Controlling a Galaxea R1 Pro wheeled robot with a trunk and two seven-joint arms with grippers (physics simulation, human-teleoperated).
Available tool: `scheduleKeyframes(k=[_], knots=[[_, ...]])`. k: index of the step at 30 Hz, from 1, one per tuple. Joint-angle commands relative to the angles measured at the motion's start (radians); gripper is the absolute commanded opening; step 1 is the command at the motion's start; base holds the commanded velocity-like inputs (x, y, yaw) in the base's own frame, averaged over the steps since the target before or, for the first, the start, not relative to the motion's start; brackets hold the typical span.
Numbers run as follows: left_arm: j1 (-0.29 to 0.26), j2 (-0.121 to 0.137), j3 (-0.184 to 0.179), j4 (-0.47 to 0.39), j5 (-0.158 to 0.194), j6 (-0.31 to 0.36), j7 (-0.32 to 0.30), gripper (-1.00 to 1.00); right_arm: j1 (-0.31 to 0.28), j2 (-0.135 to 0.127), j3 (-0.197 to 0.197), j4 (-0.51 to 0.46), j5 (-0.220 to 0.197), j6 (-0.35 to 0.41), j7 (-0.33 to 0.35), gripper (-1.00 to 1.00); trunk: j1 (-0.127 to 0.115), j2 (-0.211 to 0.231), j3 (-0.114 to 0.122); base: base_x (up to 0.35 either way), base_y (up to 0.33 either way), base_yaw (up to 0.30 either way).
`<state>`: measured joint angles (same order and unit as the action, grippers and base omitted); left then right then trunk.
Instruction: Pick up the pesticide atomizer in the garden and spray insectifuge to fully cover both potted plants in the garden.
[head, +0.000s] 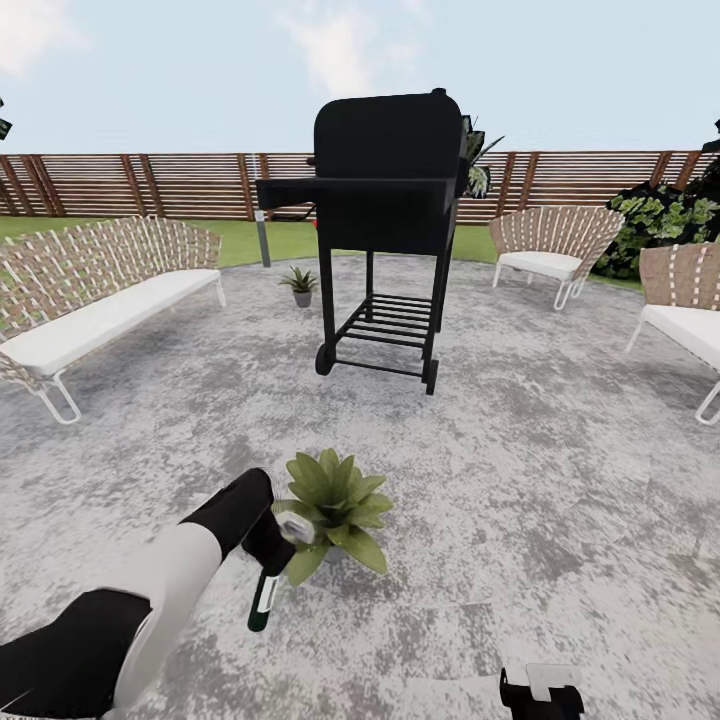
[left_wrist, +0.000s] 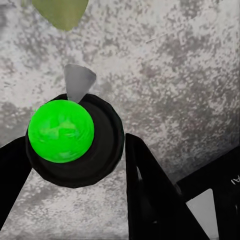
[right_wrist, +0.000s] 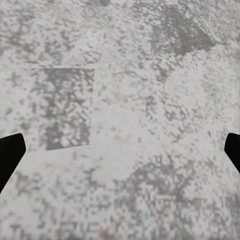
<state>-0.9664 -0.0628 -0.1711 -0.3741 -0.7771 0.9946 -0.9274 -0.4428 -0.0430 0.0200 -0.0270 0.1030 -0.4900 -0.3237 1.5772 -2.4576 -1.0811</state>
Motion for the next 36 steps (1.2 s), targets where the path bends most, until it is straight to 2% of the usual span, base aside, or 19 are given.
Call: scheduleKeyframes(k=[1, 3, 5, 8, 11, 15, 23, 25, 34, 36], knots=[[0.0, 0.006, 0.0, -0.002, -0.005, 0.004, -0.023, -1.0, -0.001, 0.0, 0.002, 0.001, 0.011, 0.001, -0.009, 1.0, 0.0, 0.0, -0.001, 0.0, 0.0, 0.0], [-0.001, 0.025, 0.003, -0.002, -0.005, 0.004, -0.079, -1.0, -0.001, 0.0, 0.002, 0.001, 0.011, 0.001, -0.009, 1.0, 0.0, 0.0, -0.001, 0.0, 0.0, 0.0], [-0.012, 0.062, 0.001, -0.003, -0.012, 0.005, -0.179, -1.0, -0.001, 0.0, 0.002, 0.001, 0.011, 0.001, -0.009, 1.0, 0.0, 0.0, -0.001, 0.0, 0.0, 0.0], [-0.027, 0.066, -0.006, -0.016, -0.017, 0.004, -0.207, -1.0, -0.001, 0.0, 0.002, 0.001, 0.011, 0.001, -0.008, 1.0, 0.0, 0.0, -0.001, 0.0, 0.0, 0.0], [-0.053, 0.063, -0.007, -0.017, -0.016, 0.004, -0.209, -1.0, -0.001, 0.0, 0.002, 0.001, 0.011, 0.001, -0.009, 1.0, 0.0, 0.0, -0.001, 0.0, 0.0, 0.0], [-0.059, 0.057, -0.011, -0.01, -0.016, 0.004, -0.209, -1.0, -0.001, 0.0, 0.002, 0.001, 0.011, 0.001, -0.008, 1.0, 0.0, 0.0, -0.001, 0.0, 0.0, 0.0], [-0.034, 0.074, -0.041, -0.003, -0.02, 0.0, -0.207, -1.0, -0.001, 0.0, 0.002, 0.001, 0.011, 0.001, -0.008, 1.0, 0.0, 0.0, 0.001, 0.0, 0.0, -0.062], [-0.01, 0.075, -0.042, -0.007, -0.022, -0.001, -0.204, -1.0, -0.001, 0.001, 0.002, 0.001, 0.011, 0.001, -0.008, 1.0, 0.0, 0.0, 0.002, 0.0, -0.075, -0.118], [-0.007, 0.076, -0.044, -0.005, -0.022, -0.003, -0.2, -1.0, -0.001, -0.003, 0.002, 0.001, 0.013, 0.001, -0.008, 1.0, 0.0, 0.0, 0.002, -0.054, -0.116, -0.005], [0.007, 0.077, -0.043, -0.004, -0.022, -0.008, -0.199, -1.0, -0.001, -0.003, 0.002, 0.001, 0.013, 0.001, -0.008, 1.0, 0.0, 0.0, 0.002, -0.003, -0.003, 0.0]])
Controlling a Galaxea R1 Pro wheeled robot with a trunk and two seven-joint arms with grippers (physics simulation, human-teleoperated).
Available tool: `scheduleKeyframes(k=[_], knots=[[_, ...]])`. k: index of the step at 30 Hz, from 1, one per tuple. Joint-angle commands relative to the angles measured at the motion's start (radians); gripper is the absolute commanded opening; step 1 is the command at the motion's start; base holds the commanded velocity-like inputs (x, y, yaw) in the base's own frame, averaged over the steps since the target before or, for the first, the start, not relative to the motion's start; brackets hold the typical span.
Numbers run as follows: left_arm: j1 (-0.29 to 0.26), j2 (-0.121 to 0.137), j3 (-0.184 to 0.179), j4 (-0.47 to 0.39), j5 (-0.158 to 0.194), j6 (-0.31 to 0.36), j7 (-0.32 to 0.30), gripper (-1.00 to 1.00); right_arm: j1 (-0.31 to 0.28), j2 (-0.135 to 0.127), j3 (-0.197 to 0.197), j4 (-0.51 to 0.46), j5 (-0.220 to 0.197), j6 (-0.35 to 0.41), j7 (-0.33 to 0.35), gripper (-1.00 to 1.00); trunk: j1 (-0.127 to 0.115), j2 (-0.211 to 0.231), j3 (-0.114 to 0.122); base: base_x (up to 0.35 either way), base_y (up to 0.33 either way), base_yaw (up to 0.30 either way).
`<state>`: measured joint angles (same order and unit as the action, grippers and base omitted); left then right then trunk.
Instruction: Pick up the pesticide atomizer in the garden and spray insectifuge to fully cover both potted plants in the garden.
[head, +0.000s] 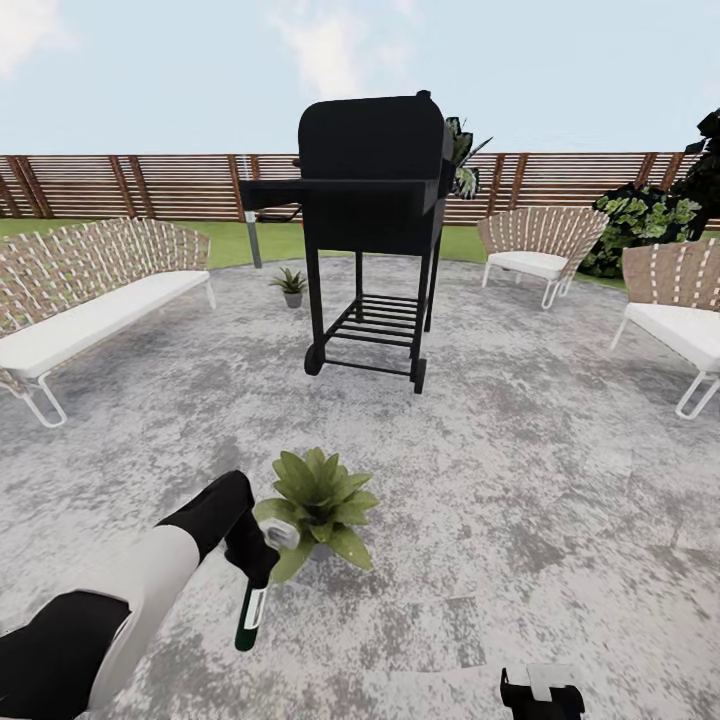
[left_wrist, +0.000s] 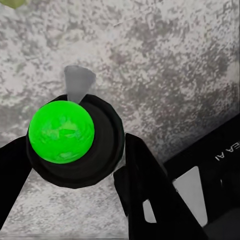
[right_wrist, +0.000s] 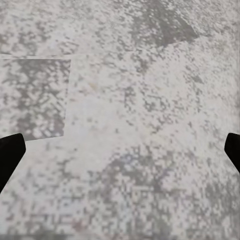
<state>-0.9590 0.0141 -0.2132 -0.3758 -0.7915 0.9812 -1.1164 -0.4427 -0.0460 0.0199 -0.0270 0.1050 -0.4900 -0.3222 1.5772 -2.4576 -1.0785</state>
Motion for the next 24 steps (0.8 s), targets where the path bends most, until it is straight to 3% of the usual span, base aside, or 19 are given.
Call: scheduleKeyframes(k=[1, 3, 6, 11, 16, 21, 24], knots=[[0.015, 0.001, -0.001, -0.005, -0.008, 0.004, -0.01, -1.0, -0.001, 0.0, 0.002, 0.001, 0.011, 0.001, -0.009, 1.0, 0.0, 0.0, -0.001, -0.001, -0.002, 0.0], [0.067, 0.001, 0.0, -0.013, -0.008, -0.001, -0.01, -1.0, -0.001, 0.001, 0.002, 0.001, 0.011, 0.001, -0.009, 1.0, 0.0, 0.0, -0.001, 0.0, 0.0, 0.0], [0.089, 0.0, 0.0, -0.016, -0.008, -0.002, -0.011, -1.0, -0.001, 0.001, 0.002, 0.001, 0.01, 0.001, -0.009, 1.0, 0.0, 0.0, -0.001, 0.0, 0.0, 0.0], [0.088, -0.011, 0.006, -0.031, -0.007, 0.003, -0.011, -1.0, -0.001, 0.002, 0.002, 0.001, 0.01, 0.001, -0.009, 1.0, 0.0, 0.0, -0.001, 0.0, 0.0, -0.126], [0.084, -0.02, 0.007, -0.104, -0.006, 0.011, -0.012, -1.0, -0.001, 0.002, 0.002, 0.001, 0.01, 0.001, -0.009, 1.0, 0.0, 0.0, -0.001, 0.0, 0.0, -0.247], [0.087, -0.018, 0.006, -0.116, -0.006, 0.013, -0.013, -1.0, -0.001, 0.002, 0.002, 0.001, 0.01, 0.001, -0.009, 1.0, 0.0, 0.0, -0.001, 0.0, 0.0, -0.096], [0.097, -0.002, 0.006, -0.114, -0.006, 0.011, -0.012, -1.0, -0.001, 0.002, 0.002, 0.001, 0.01, 0.001, -0.009, 1.0, 0.0, 0.0, -0.001, 0.0, 0.0, -0.008]])
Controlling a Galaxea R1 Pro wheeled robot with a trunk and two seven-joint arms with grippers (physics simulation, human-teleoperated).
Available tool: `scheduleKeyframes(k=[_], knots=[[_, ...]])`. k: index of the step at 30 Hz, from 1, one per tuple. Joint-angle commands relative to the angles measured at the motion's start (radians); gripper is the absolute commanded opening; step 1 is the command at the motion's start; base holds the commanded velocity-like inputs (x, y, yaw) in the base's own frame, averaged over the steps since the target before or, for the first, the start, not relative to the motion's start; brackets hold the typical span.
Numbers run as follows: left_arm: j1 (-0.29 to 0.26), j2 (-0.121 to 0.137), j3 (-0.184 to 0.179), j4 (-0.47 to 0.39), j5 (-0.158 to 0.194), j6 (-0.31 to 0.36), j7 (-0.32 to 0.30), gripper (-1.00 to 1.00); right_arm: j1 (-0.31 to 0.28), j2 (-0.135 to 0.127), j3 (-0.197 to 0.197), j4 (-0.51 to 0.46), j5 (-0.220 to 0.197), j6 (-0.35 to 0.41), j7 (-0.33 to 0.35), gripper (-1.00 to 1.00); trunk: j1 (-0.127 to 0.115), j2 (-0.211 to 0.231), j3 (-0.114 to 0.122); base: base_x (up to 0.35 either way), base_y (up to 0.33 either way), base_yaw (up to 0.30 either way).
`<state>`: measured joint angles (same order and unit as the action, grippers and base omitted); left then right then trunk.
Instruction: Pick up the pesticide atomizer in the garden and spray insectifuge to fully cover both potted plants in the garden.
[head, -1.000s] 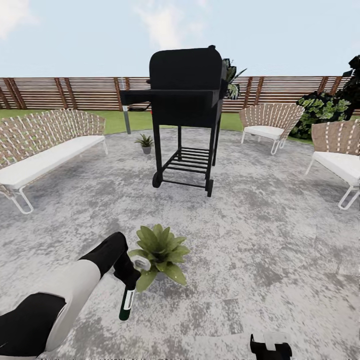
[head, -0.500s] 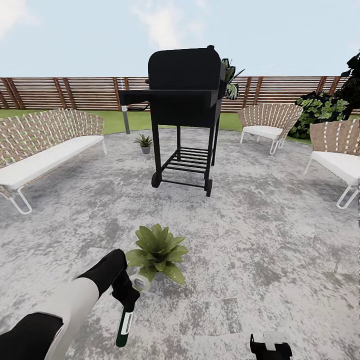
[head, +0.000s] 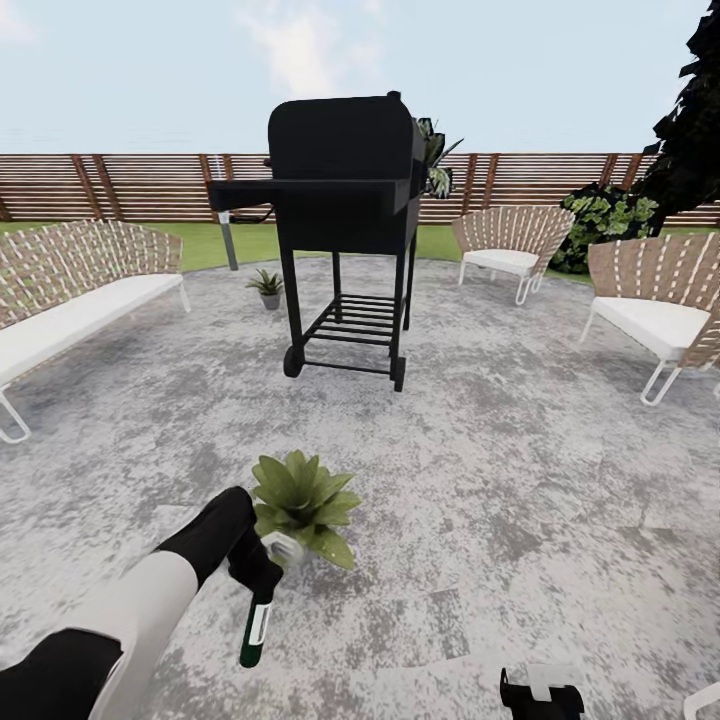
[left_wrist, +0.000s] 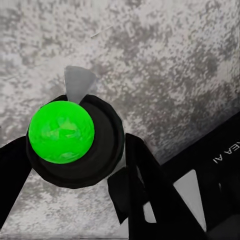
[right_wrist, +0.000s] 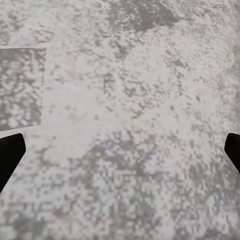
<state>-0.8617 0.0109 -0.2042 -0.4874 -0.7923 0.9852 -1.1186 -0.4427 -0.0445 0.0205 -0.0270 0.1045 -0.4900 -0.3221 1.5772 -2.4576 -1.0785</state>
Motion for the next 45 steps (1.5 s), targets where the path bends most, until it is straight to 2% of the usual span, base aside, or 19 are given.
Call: scheduleKeyframes(k=[1, 5, 11, 18, 21, 24, 32, 38, 41, 45], knots=[[0.001, 0.008, -0.003, 0.001, -0.005, 0.006, -0.01, -1.0, -0.001, 0.0, 0.002, 0.001, 0.011, 0.001, -0.009, 1.0, 0.0, 0.0, -0.001, 0.0, 0.0, -0.003], [0.014, 0.032, -0.006, 0.012, -0.006, 0.0, -0.009, -1.0, -0.001, 0.0, 0.002, 0.001, 0.011, 0.001, -0.009, 1.0, 0.0, 0.0, -0.001, 0.0, 0.0, 0.0], [0.054, 0.036, -0.003, 0.0, -0.007, -0.002, -0.007, -1.0, -0.001, 0.001, 0.002, 0.001, 0.011, 0.001, -0.009, 1.0, 0.0, 0.0, -0.001, 0.0, 0.0, 0.0], [0.016, -0.003, -0.001, -0.03, -0.007, 0.011, -0.006, -1.0, -0.001, 0.002, 0.002, 0.001, 0.011, 0.001, -0.009, 1.0, 0.0, 0.0, -0.001, 0.0, 0.0, 0.0], [-0.024, -0.009, -0.001, -0.05, -0.007, 0.022, -0.004, -1.0, -0.001, 0.002, 0.002, 0.001, 0.011, 0.001, -0.009, 1.0, 0.0, 0.0, -0.001, 0.0, 0.0, 0.0], [-0.038, -0.009, -0.001, -0.053, -0.007, 0.025, -0.005, -1.0, -0.001, 0.002, 0.002, 0.001, 0.011, 0.001, -0.009, 1.0, 0.0, 0.0, -0.001, 0.0, 0.0, 0.0], [-0.025, 0.024, 0.0, -0.053, -0.007, 0.02, -0.006, -1.0, -0.001, 0.002, 0.002, 0.001, 0.011, 0.001, -0.009, 1.0, 0.0, 0.0, -0.001, -0.026, 0.073, 0.0], [-0.024, 0.035, -0.003, -0.047, -0.007, 0.018, -0.004, -1.0, -0.001, 0.002, 0.002, 0.001, 0.011, 0.001, -0.009, 1.0, 0.0, 0.0, -0.001, -0.097, 0.279, 0.0], [-0.011, 0.036, -0.005, -0.04, -0.007, 0.017, 0.028, -1.0, -0.001, 0.002, 0.002, 0.001, 0.011, 0.001, -0.009, 1.0, 0.0, 0.0, -0.001, -0.136, 0.294, 0.0], [0.033, 0.034, -0.005, -0.037, -0.006, 0.014, 0.097, -1.0, -0.001, -0.001, 0.002, 0.001, 0.012, 0.001, -0.009, 1.0, 0.0, 0.0, -0.001, -0.041, 0.311, 0.0]])
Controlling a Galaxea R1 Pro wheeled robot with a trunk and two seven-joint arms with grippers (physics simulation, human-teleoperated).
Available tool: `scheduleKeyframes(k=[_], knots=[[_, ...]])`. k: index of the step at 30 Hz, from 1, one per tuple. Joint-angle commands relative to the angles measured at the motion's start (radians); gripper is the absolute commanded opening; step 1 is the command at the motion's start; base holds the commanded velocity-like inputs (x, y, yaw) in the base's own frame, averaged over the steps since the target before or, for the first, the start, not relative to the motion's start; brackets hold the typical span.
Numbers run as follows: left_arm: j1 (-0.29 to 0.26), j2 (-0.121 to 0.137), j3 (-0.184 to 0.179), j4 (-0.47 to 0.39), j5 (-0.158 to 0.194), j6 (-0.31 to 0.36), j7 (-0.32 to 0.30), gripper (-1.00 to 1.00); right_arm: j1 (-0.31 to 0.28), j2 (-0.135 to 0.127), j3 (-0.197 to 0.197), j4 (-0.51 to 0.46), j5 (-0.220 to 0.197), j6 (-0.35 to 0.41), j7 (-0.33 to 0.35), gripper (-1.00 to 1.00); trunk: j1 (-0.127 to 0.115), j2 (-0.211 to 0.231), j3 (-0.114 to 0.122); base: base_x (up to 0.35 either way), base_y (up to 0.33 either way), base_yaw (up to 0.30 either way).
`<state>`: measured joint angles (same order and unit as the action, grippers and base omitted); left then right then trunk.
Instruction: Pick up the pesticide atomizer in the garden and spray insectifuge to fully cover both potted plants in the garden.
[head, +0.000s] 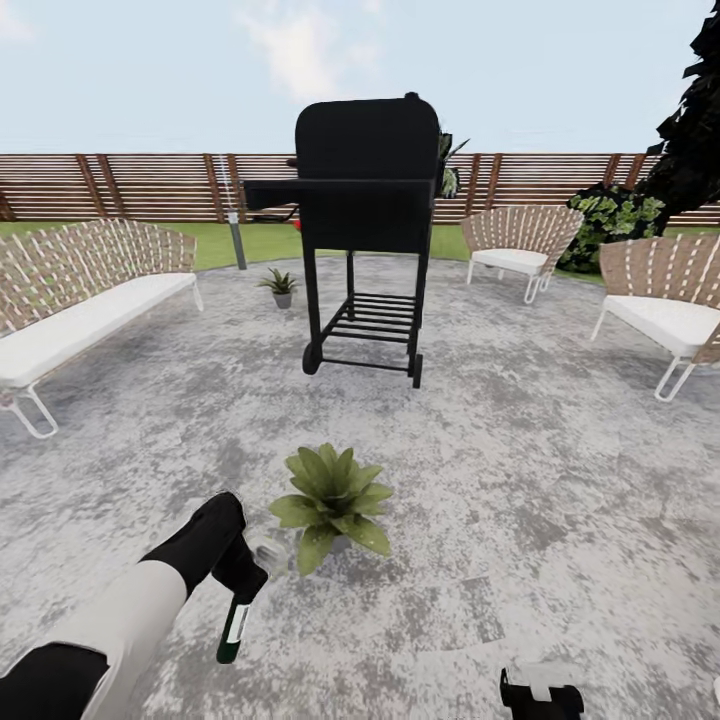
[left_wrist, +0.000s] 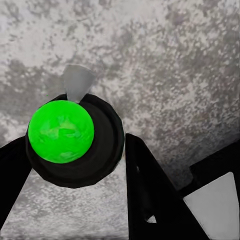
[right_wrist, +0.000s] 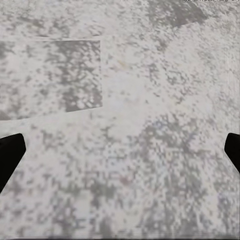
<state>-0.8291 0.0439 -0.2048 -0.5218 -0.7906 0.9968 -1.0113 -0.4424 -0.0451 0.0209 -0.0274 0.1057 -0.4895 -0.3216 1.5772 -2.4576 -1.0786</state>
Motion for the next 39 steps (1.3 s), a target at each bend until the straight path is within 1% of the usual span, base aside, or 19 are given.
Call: scheduleKeyframes(k=[1, 4, 10, 12, 13, 16, 22, 25, 27, 28, 30, 32, 33, 35, 39], knots=[[0.014, -0.001, -0.004, -0.003, -0.007, 0.001, -0.003, -1.0, -0.001, 0.0, 0.002, 0.001, 0.011, 0.0, -0.009, 1.0, 0.0, 0.0, -0.001, 0.072, 0.321, 0.0], [0.033, -0.004, -0.003, -0.003, -0.003, -0.001, 0.002, -1.0, -0.001, -0.001, 0.002, 0.001, 0.011, 0.0, -0.009, 1.0, 0.0, 0.0, -0.001, 0.058, 0.179, 0.0], [0.038, -0.012, 0.0, -0.002, 0.006, 0.0, 0.002, -1.0, -0.001, -0.001, 0.001, 0.001, 0.01, 0.0, -0.01, 1.0, 0.0, 0.0, -0.001, 0.006, 0.018, 0.0], [0.041, -0.01, 0.002, -0.001, 0.006, 0.0, 0.002, -1.0, -0.001, 0.0, 0.001, 0.001, 0.01, 0.0, -0.01, 1.0, 0.0, 0.0, -0.001, 0.001, 0.002, -0.01], [0.057, -0.008, 0.004, -0.004, 0.004, 0.0, 0.004, -1.0, -0.001, 0.0, 0.001, 0.001, 0.009, 0.0, -0.01, 1.0, 0.0, 0.0, -0.001, 0.0, 0.001, -0.148], [0.071, -0.006, 0.008, -0.014, 0.002, 0.001, 0.005, -1.0, -0.001, 0.001, 0.001, 0.001, 0.009, 0.0, -0.01, 1.0, 0.0, 0.0, -0.001, 0.0, 0.0, -0.224], [0.075, -0.006, 0.008, -0.018, 0.001, 0.003, 0.006, -1.0, -0.001, 0.001, 0.001, 0.001, 0.009, 0.0, -0.01, 1.0, 0.0, 0.0, -0.001, 0.0, 0.0, -0.16], [0.078, 0.002, 0.01, -0.013, -0.001, 0.003, 0.021, -1.0, -0.001, 0.001, 0.002, 0.001, 0.009, 0.0, -0.01, 1.0, 0.0, 0.0, -0.001, 0.0, 0.0, -0.016], [0.079, 0.011, 0.03, -0.008, 0.001, 0.003, 0.068, -1.0, -0.001, 0.001, 0.002, 0.001, 0.009, 0.0, -0.01, 1.0, 0.0, 0.0, -0.001, 0.0, 0.0, -0.004], [0.079, 0.013, 0.051, -0.007, 0.002, 0.002, 0.1, -1.0, -0.001, 0.001, 0.002, 0.001, 0.009, 0.0, -0.01, 1.0, 0.0, 0.0, -0.001, 0.0, 0.0, -0.002], [0.079, 0.012, 0.081, -0.006, 0.002, 0.001, 0.134, -1.0, -0.001, 0.001, 0.002, 0.001, 0.009, 0.0, -0.01, 1.0, 0.0, 0.0, -0.001, 0.0, 0.0, -0.001], [0.08, 0.011, 0.099, -0.003, 0.003, 0.0, 0.152, -1.0, -0.001, 0.002, 0.002, 0.001, 0.01, 0.0, -0.01, 1.0, 0.0, 0.0, -0.001, 0.0, 0.0, 0.0], [0.081, 0.006, 0.106, -0.002, 0.007, -0.001, 0.159, -1.0, -0.001, 0.002, 0.002, 0.001, 0.009, 0.0, -0.01, 1.0, 0.0, 0.0, -0.001, 0.0, 0.0, 0.0], [0.082, -0.006, 0.11, -0.002, 0.011, -0.001, 0.163, -1.0, -0.001, 0.002, 0.002, 0.001, 0.009, 0.0, -0.01, 1.0, 0.0, 0.0, -0.001, 0.0, 0.0, 0.0], [0.082, -0.052, 0.112, -0.007, 0.008, -0.001, 0.164, -1.0, -0.001, 0.002, 0.002, 0.001, 0.01, 0.0, -0.01, 1.0, 0.0, 0.0, -0.001, 0.0, 0.0, 0.0]])
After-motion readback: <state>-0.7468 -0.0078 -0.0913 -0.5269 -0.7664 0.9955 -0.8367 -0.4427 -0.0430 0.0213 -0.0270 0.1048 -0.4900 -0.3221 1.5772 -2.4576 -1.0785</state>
